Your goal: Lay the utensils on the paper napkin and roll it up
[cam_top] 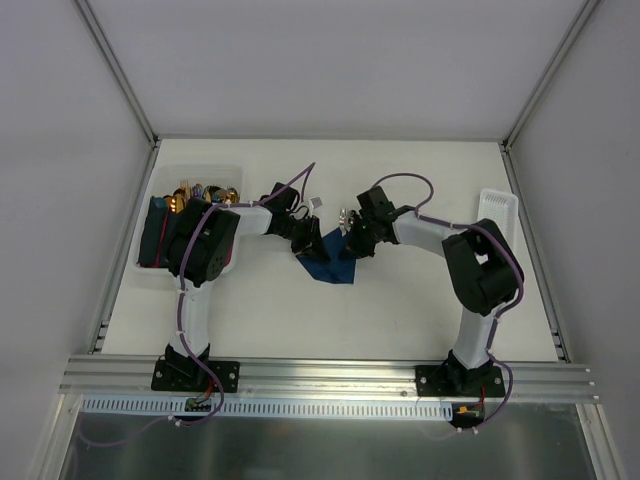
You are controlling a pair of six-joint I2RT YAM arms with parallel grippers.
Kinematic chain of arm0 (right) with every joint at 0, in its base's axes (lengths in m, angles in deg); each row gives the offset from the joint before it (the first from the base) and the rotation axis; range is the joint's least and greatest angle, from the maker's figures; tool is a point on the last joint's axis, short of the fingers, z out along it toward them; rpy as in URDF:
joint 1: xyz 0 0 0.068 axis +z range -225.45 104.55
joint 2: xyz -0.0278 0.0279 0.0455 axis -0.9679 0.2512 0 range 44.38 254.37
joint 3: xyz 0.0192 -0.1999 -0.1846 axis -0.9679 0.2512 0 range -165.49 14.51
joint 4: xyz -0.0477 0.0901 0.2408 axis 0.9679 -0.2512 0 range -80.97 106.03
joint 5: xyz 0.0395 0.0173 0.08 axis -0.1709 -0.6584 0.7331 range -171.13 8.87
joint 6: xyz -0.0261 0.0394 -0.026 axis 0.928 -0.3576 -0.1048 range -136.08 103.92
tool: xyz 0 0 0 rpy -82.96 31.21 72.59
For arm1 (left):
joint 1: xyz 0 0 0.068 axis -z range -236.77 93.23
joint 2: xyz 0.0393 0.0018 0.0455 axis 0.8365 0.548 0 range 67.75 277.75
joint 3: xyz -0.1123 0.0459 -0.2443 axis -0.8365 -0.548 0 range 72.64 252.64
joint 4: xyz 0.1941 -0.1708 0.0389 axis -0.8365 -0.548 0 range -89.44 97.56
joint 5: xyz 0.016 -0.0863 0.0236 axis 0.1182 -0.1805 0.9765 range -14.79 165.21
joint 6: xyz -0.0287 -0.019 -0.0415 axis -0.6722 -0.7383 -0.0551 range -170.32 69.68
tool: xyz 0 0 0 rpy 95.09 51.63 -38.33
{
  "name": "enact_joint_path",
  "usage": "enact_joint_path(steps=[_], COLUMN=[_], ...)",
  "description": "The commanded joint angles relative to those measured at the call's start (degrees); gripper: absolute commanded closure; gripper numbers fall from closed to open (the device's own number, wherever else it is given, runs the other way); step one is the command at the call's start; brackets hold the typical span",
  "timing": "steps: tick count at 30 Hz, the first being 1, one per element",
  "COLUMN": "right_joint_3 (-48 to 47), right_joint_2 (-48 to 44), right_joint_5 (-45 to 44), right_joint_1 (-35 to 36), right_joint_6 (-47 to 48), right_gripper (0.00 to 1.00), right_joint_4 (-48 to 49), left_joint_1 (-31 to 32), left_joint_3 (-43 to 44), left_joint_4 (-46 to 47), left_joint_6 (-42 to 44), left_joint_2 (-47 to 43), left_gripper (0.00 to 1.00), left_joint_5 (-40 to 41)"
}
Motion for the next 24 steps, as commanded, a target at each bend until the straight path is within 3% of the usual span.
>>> enact_joint_path(steps=[1,17,24], right_joint_3=[-1.5,-2.4,-2.7], right_joint_2=[1.5,6.8,7.3], right_joint_5=[-2.4,-4.3,-3.7], right_joint_1=[0.2,0.2,0.2], right_joint_6=[1.8,6.7,7.8], right_gripper=[1.00,1.00,1.00], right_joint_4=[-2.6,-5.4,-5.4], left_joint_1=[-0.6,-0.8,-0.6], left_joint_3=[-0.3,-0.9,-0.3], left_joint_4=[-3.2,-3.4,-2.5], left_joint_6=[2.3,2.9,5.7], left_joint_2=[1.0,0.1,-7.2], left_gripper=[0.88,0.87,0.76], left_joint_5=[3.3,3.5,-2.0])
